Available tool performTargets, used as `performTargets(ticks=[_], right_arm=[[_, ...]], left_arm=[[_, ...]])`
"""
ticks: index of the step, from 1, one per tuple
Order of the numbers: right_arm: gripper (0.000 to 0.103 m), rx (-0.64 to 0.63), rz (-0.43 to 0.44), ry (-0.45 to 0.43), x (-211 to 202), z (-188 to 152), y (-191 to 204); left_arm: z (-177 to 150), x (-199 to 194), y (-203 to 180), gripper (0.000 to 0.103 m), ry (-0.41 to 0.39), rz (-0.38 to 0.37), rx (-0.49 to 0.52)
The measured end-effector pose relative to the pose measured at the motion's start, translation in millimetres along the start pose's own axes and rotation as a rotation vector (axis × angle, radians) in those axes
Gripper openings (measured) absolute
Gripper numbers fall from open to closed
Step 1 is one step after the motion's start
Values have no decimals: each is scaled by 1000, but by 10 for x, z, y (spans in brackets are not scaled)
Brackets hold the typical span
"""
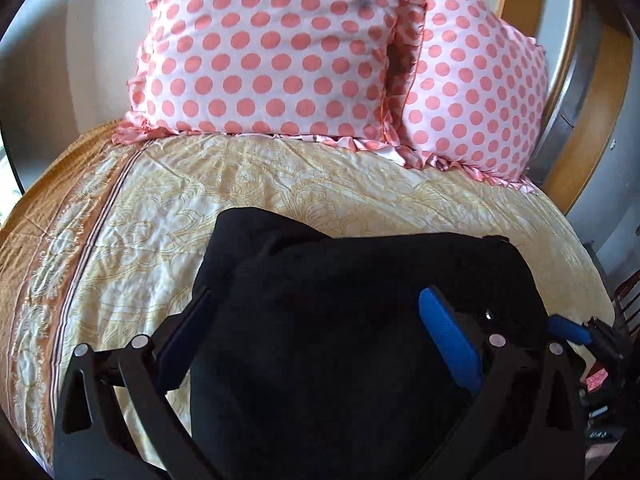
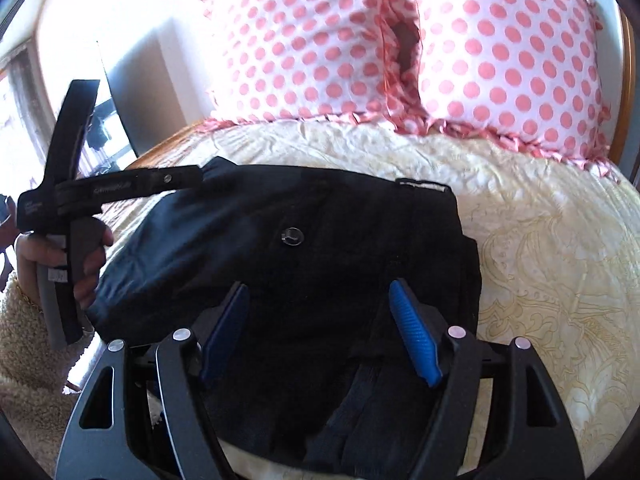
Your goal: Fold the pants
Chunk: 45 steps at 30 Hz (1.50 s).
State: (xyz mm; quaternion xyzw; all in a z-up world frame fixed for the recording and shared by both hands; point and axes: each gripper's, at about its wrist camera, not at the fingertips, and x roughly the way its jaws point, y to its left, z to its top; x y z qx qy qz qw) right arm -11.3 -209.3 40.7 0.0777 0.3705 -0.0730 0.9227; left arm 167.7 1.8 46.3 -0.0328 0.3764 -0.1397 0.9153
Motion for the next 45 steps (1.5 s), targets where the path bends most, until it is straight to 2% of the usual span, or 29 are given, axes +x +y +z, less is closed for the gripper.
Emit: performTargets(ticks=[4, 7, 8, 10, 11, 12, 13, 15, 20, 25, 29, 31, 34, 41, 45], right_arm=[[81, -29, -26, 14, -55, -119, 58], [82, -34, -66, 49, 39, -210, 53], [83, -26, -79, 66, 106, -260, 40], [87, -22, -91, 44, 136, -301, 39], [87, -26, -100, 42, 142, -297, 50], [87, -30, -107, 42, 141, -295, 62], [87, -36, -113, 40, 126, -291, 77], [87, -45, -115, 21, 54, -298, 104], [87, -32, -59, -42, -172, -351, 153], [87, -77, -90, 3, -72, -473, 206], [87, 25, -2, -28, -249, -306, 22], [89, 90, 3, -16, -260, -225, -166], [89, 156, -27, 14, -187, -148, -414], [89, 263, 3, 127, 224, -105, -791], [89, 262, 11, 139, 311, -104, -812]], left_arm=[[-334, -277, -189, 101, -25, -20, 51], [-546, -273, -283, 101, -18, 7, 79], [-609, -199, -299, 101, 6, 12, 88], [-719, 31, -276, 101, 84, 26, 82], [-780, 119, -264, 101, 100, 34, 80], [-820, 116, -291, 101, 49, 60, 108], [-838, 120, -312, 101, 41, 73, 123], [-823, 73, -295, 101, 47, 71, 103], [-872, -81, -292, 101, 47, 79, 93], [-1000, -161, -341, 101, 18, 93, 125], [-1044, -293, -323, 101, -30, 66, 112], [-1087, -390, -317, 101, -68, 32, 115], [-1137, -424, -333, 101, -86, 23, 133], [-1164, -389, -325, 101, -78, 10, 139], [-1180, -385, -327, 101, -73, 10, 150]])
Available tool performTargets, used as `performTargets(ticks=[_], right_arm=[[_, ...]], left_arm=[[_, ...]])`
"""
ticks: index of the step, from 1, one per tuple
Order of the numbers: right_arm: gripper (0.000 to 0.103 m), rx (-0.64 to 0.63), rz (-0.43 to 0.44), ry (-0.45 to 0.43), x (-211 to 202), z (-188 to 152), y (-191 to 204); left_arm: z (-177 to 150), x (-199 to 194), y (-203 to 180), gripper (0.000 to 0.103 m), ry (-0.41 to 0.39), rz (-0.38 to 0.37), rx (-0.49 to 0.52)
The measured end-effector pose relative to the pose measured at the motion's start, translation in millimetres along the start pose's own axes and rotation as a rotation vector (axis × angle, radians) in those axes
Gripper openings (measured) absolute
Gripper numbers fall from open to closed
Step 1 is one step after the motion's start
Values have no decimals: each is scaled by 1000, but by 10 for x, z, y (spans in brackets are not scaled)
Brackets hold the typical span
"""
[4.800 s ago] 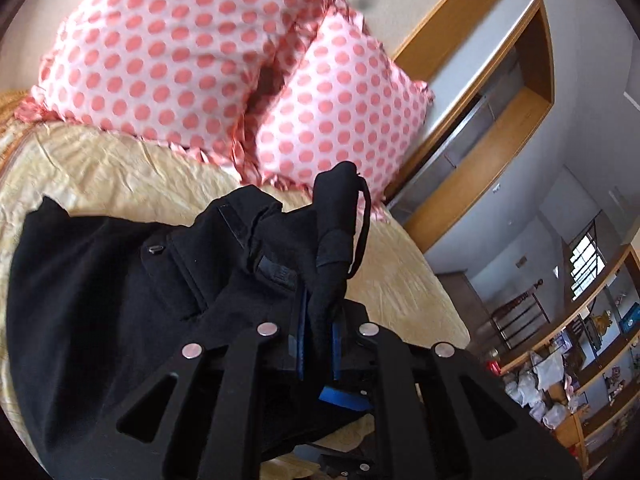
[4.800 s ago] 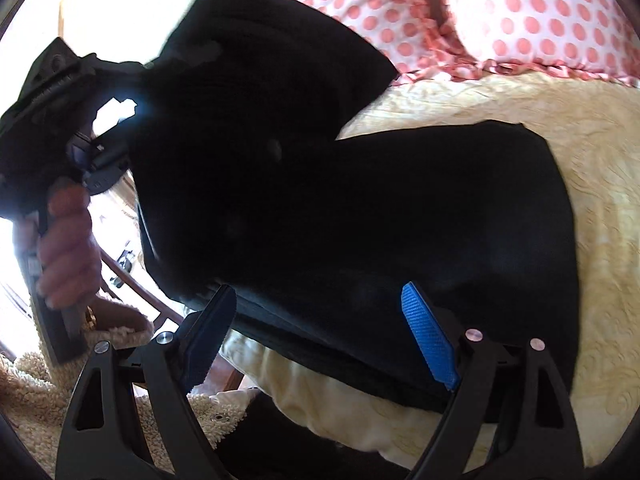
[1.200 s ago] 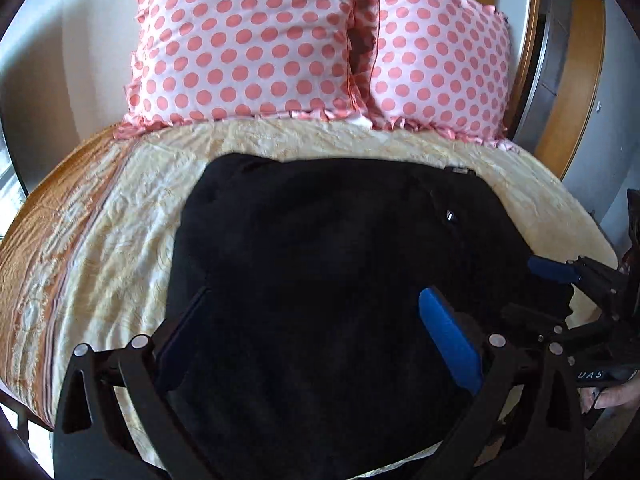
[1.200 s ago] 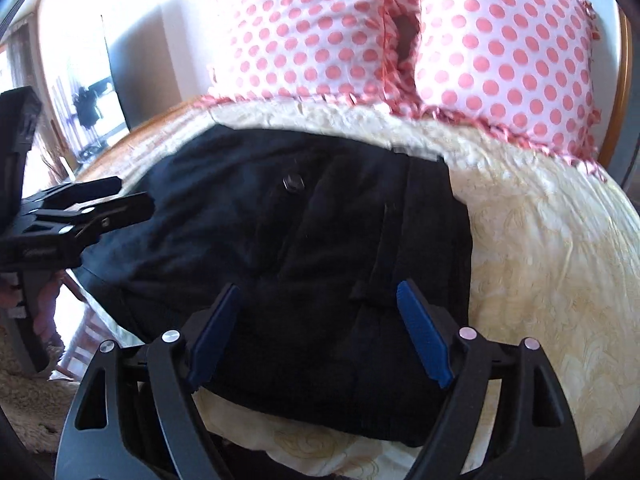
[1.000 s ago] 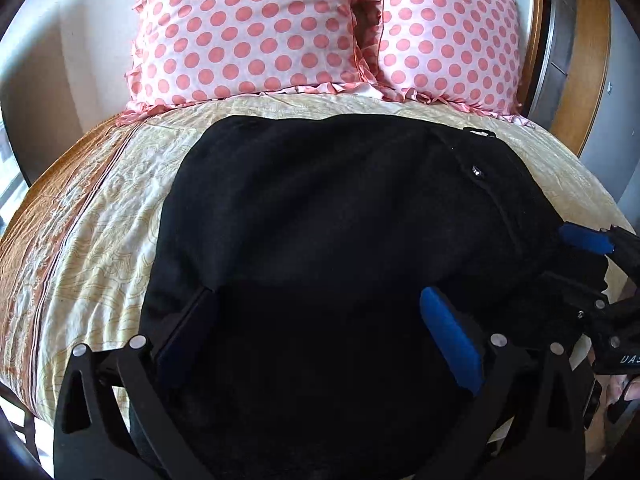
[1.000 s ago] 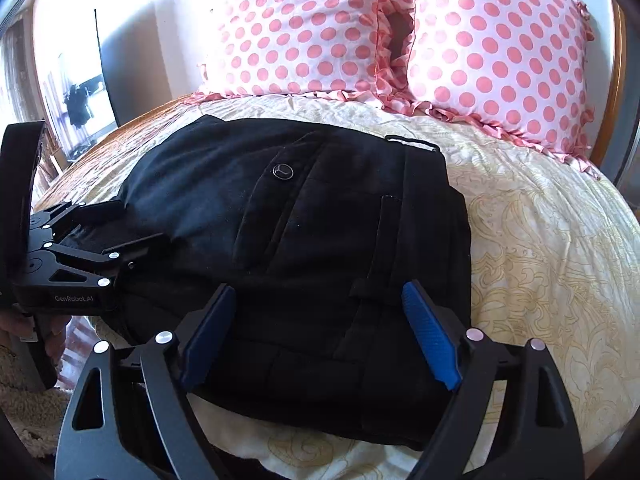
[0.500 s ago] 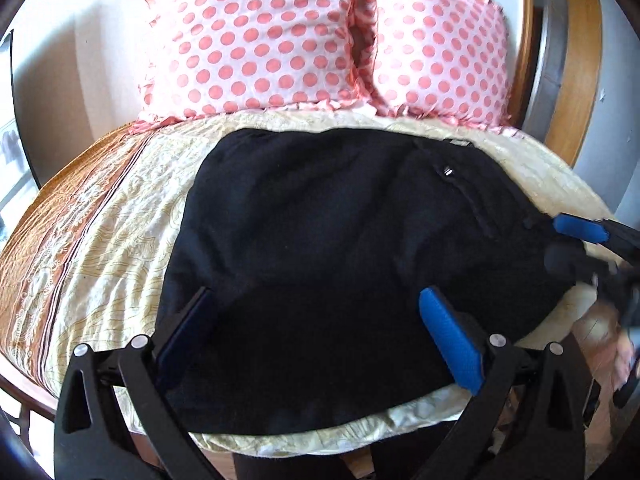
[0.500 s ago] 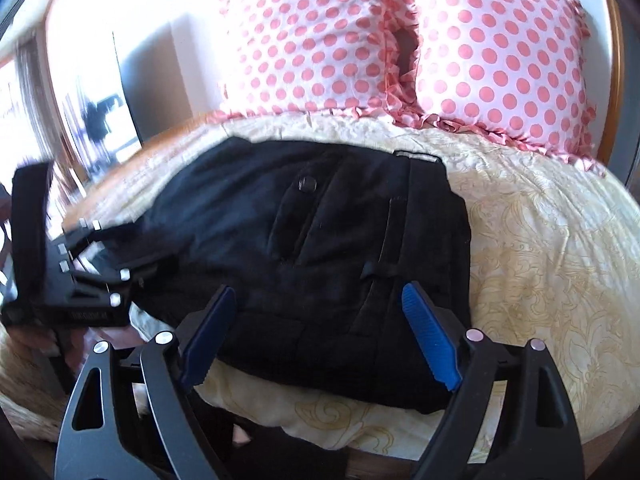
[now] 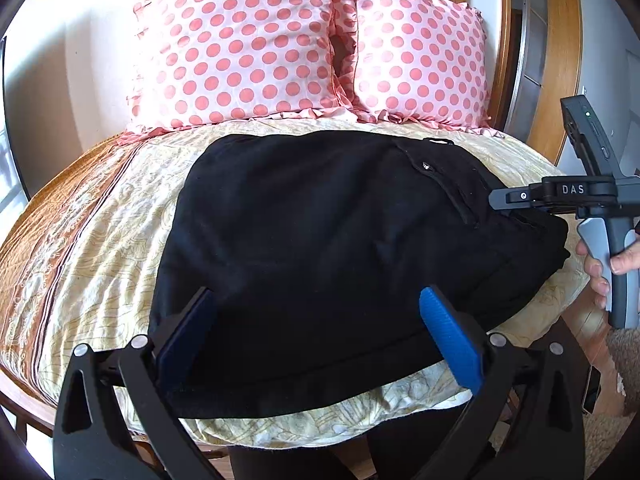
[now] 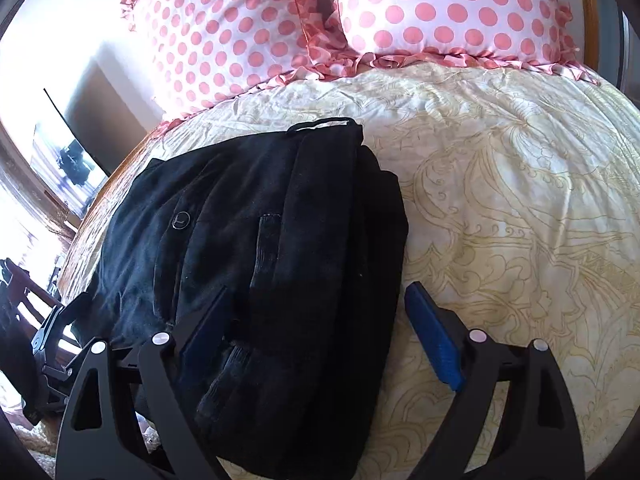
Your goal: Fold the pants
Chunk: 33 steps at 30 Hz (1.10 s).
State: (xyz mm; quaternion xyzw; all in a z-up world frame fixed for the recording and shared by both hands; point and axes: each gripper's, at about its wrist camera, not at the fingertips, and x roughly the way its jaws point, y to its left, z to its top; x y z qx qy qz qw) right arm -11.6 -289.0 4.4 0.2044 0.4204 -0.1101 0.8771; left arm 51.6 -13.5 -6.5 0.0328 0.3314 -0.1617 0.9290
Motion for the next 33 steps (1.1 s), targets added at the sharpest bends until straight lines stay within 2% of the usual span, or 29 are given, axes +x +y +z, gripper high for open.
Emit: performTargets(ticks=[12, 17, 18, 19, 23, 26, 30, 33], right_arm=[[89, 3, 59, 9, 47, 94, -33], [61, -20, 63, -19, 25, 94, 15], [49, -10, 92, -21, 13, 95, 5], [45, -1, 99, -27, -2, 93, 2], [37, -28, 88, -42, -48, 81, 74], [32, -44, 85, -63, -104, 81, 116], [29, -96, 59, -86, -164, 89, 222], [29, -141, 32, -104, -193, 87, 303]], left_arm=[[10, 63, -6, 101, 27, 15, 12], [9, 65, -1, 101, 28, 16, 11], [7, 67, -2, 101, 29, 16, 10], [4, 68, 4, 101, 29, 16, 11], [13, 52, 21, 101, 29, 7, 6], [75, -38, 122, 101, 15, -58, -39], [304, -138, 501, 101, -21, -130, -168], [477, -19, 856, 101, 4, -153, -283]])
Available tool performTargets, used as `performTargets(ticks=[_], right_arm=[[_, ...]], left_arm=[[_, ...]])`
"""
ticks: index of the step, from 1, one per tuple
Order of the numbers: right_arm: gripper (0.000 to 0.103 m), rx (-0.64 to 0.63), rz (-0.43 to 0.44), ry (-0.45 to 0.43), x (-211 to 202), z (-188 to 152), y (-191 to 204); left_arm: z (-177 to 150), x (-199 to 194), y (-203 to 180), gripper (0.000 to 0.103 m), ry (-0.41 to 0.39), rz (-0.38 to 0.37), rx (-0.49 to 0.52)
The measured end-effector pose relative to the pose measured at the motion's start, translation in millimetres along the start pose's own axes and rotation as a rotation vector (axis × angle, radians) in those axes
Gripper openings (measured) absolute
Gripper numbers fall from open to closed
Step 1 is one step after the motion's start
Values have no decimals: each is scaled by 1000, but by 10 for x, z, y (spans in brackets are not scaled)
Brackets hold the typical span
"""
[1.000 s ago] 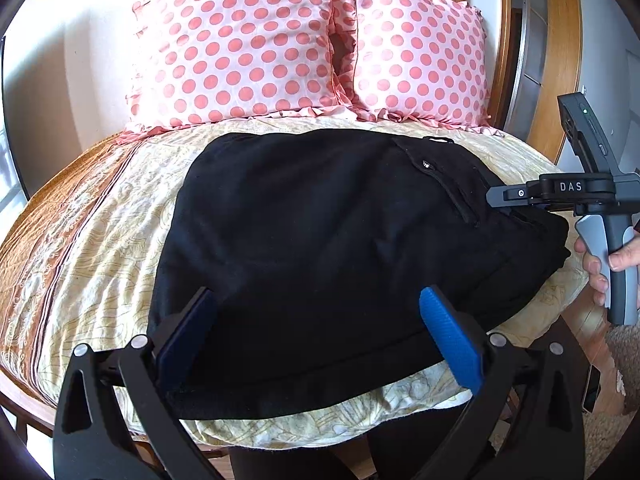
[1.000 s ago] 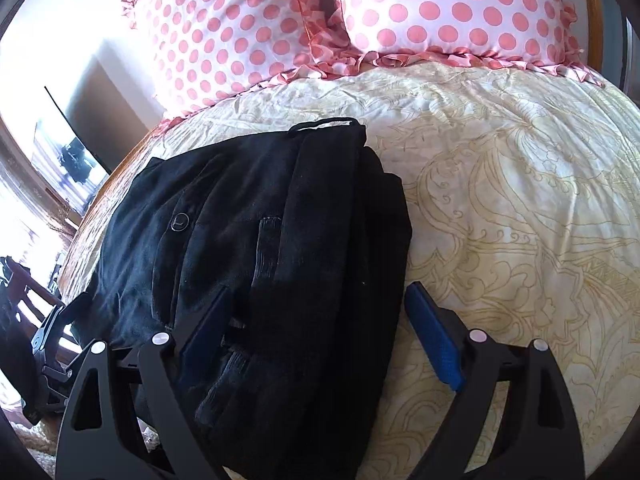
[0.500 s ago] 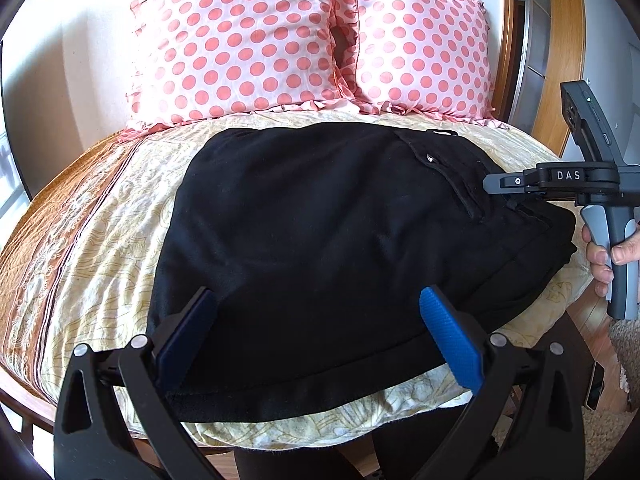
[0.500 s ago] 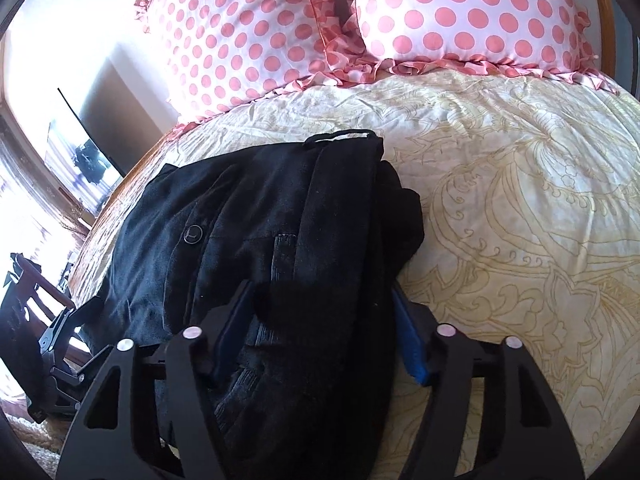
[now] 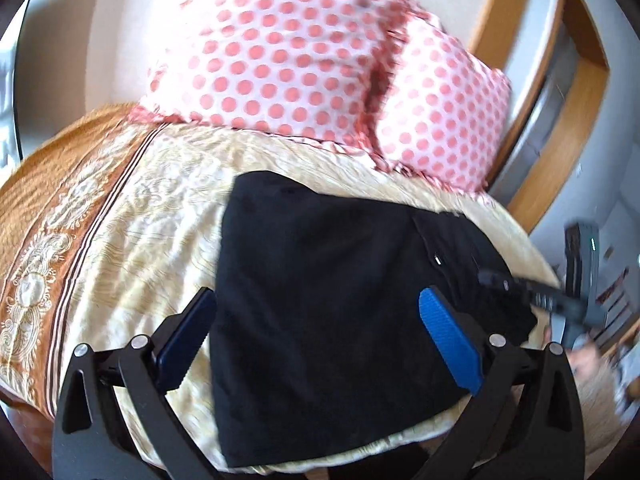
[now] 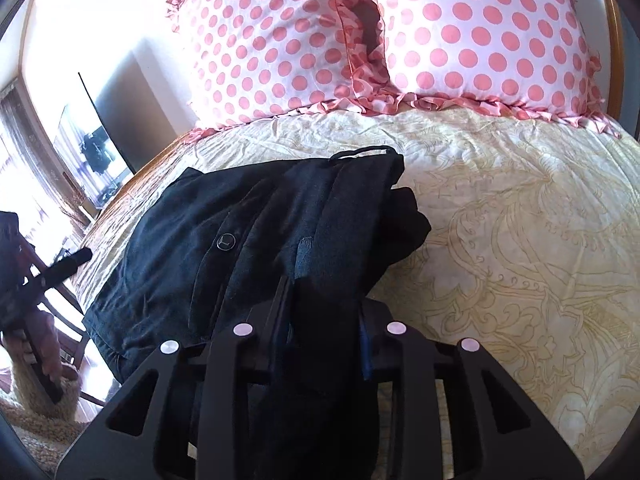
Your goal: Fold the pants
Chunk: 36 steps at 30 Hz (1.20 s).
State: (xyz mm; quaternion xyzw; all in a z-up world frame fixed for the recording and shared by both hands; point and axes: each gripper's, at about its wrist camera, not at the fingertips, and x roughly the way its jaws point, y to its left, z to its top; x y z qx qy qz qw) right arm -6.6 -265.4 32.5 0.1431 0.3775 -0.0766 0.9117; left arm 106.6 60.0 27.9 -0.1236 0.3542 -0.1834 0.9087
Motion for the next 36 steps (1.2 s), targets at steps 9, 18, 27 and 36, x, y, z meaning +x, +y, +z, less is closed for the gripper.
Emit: performTargets(ticks=[9, 18, 27, 36], right_arm=[[29, -16, -16, 2, 11, -27, 2], [29, 1, -1, 10, 49, -33, -49], [31, 35, 3, -16, 82, -63, -99], [22, 35, 28, -76, -62, 27, -39]], left_arm=[[283, 639, 492, 75, 240, -84, -252], [348, 796, 621, 74, 295, -49, -291], [354, 825, 514, 41, 285, -31, -257], [449, 685, 339, 9, 234, -22, -182]])
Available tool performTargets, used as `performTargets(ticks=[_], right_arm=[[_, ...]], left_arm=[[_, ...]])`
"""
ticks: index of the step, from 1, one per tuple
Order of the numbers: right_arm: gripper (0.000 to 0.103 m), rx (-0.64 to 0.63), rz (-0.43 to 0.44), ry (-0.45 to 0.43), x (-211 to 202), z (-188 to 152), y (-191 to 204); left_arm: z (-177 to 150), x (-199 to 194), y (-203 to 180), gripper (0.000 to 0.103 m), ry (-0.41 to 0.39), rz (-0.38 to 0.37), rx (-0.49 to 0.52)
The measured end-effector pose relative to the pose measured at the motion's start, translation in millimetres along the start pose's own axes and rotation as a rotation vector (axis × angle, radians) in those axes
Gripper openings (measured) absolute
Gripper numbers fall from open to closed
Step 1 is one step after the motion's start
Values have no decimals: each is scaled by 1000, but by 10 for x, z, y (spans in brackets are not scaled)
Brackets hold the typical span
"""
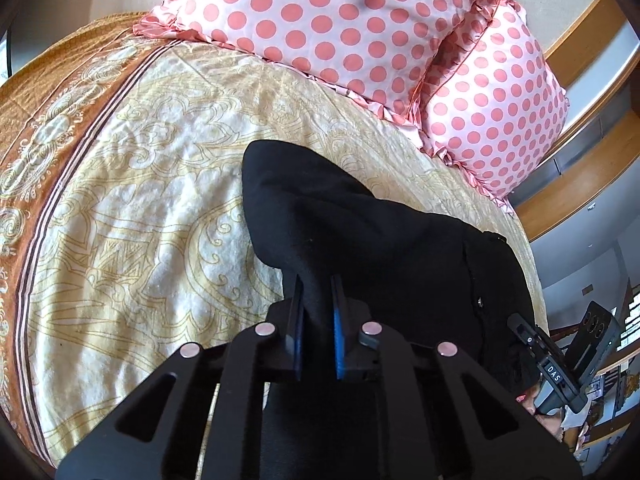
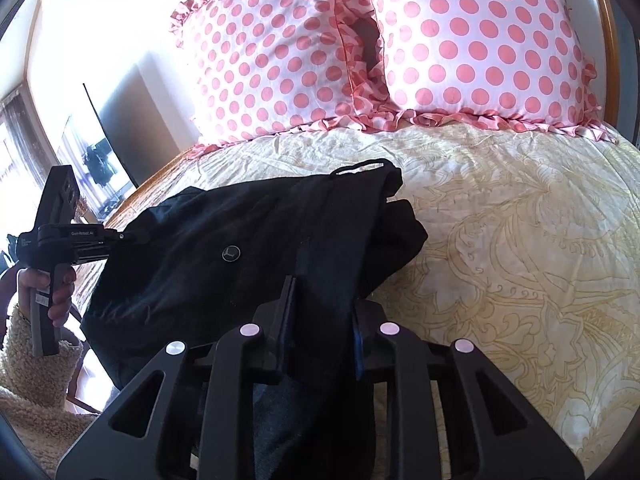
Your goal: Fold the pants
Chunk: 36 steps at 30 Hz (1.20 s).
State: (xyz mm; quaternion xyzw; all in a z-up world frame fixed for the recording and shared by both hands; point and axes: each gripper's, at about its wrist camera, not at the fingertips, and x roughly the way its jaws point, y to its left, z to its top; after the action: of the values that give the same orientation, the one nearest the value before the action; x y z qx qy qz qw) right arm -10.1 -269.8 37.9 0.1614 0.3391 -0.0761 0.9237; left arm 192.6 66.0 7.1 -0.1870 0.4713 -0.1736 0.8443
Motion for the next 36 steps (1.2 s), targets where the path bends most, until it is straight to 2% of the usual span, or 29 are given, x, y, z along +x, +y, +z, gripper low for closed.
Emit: performTargets(ticks=[8, 14, 19, 22, 26, 29, 30, 31, 32, 36], right_arm=[[19, 34, 61, -37, -23, 314, -15], [14, -15, 43, -74, 64, 700, 39], [6, 5, 50, -94, 267, 1071, -109], [6, 4, -2, -41, 504, 1141, -170], [7, 35, -25, 50, 670, 966, -268], [13, 102, -30, 140, 682, 788, -353], [21, 122, -24, 159, 659, 735, -375], [36, 135, -23, 166, 635, 699, -390], [40, 139, -28, 163, 598, 656, -395], [41, 117, -34, 204, 622, 586, -308]], left_arm=[[199, -142, -164, 7, -61, -38, 28], [559, -101, -368, 7, -117, -24, 69], [896, 20, -518, 7, -157, -38, 74], [1067, 166, -598, 7, -169, -4, 96], [1117, 404, -335, 7, -99, 72, 34], [993, 461, -142, 8, -72, 83, 29], [954, 448, -130, 8, -71, 85, 35], [923, 429, -132, 8, -73, 85, 44], [907, 413, -139, 8, -77, 86, 55], [901, 414, -206, 10, -77, 109, 79]])
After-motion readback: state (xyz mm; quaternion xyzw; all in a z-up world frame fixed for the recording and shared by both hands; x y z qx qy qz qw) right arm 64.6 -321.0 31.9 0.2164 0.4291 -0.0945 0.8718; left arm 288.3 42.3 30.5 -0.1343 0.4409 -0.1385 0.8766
